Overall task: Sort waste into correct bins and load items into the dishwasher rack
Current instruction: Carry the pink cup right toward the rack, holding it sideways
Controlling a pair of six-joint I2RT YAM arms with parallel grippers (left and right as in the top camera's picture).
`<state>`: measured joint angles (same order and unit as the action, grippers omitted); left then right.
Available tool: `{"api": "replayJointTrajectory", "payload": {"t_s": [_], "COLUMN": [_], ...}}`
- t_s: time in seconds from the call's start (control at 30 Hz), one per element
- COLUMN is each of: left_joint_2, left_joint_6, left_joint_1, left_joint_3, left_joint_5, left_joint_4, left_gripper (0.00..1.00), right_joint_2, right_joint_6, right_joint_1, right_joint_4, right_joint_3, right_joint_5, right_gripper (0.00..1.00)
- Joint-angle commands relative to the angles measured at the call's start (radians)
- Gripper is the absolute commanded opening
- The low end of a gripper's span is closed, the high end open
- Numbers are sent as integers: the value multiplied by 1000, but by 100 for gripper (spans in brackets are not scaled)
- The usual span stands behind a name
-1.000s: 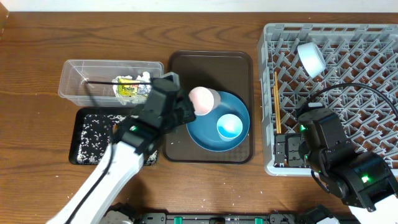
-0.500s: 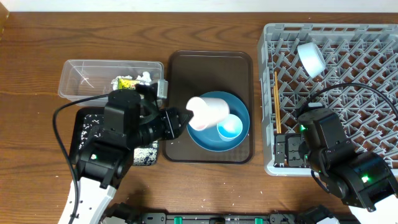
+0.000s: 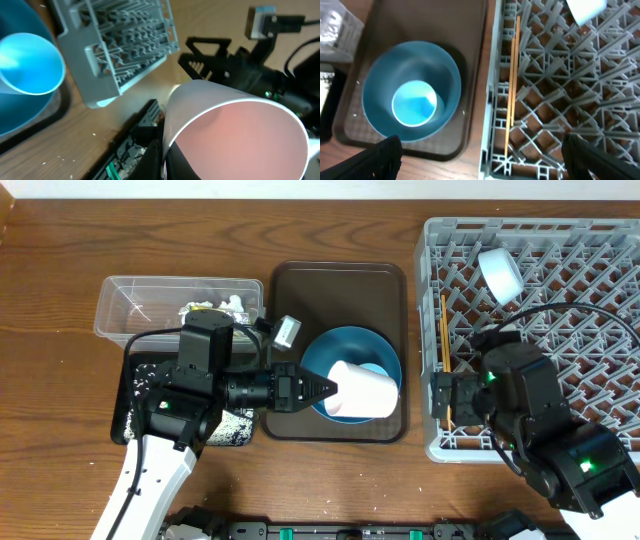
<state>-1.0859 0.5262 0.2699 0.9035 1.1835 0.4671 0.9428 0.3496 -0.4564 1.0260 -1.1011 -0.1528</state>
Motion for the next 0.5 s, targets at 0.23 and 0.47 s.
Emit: {"api": "replayJointTrajectory", "payload": {"t_s": [0.23, 0.47], "left_joint_2": [2, 2], "left_joint_6": [-17, -17], "left_joint_1": [-5, -5], "left_joint_3": [2, 2], "left_joint_5": [167, 212], "left_joint_4": [-5, -17], "left_gripper": [6, 6], "right_joint_2": [-7, -109], "right_joint_6": [-53, -210], "right_joint_1": [5, 5], "right_joint_4": [-5, 11], "right_joint_3": [-1, -37], "right_joint_5": [274, 599], "right_gripper": [99, 94]}}
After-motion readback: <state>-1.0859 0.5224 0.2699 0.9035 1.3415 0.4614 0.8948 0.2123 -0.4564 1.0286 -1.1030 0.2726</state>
